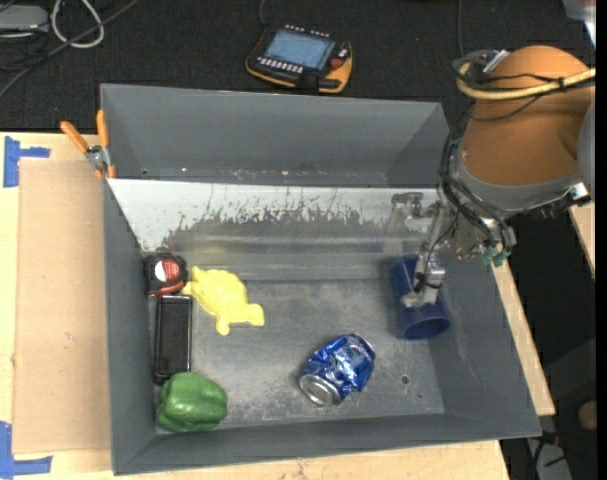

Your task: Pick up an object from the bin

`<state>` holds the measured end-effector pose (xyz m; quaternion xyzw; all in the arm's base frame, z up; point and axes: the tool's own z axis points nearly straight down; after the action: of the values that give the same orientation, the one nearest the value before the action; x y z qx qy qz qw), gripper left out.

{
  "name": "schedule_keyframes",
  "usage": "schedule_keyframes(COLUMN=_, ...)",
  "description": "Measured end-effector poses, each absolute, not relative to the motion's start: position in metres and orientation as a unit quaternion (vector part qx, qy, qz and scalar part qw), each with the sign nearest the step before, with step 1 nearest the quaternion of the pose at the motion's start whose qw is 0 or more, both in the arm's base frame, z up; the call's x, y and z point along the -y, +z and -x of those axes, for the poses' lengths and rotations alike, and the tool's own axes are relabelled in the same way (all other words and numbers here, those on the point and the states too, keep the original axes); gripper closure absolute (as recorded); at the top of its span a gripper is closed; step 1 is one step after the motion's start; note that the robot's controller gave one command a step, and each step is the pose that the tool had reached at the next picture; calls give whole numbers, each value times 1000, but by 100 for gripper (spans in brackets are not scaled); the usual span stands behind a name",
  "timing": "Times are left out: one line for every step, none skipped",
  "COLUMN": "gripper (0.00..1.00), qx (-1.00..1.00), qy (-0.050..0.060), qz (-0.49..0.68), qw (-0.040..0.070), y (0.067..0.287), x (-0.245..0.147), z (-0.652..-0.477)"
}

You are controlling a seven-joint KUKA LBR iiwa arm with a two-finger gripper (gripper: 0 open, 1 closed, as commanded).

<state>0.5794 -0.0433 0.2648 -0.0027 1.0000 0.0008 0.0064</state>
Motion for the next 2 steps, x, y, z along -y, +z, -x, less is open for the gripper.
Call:
schedule_keyframes(gripper=0, qx=-1000, qy=1, qz=-11, qw=10, y=218, x=69, z=-606)
schedule_keyframes(gripper=0, qx=-1000, qy=2, qz=6, qw=4, y=306, x=44, z=-588)
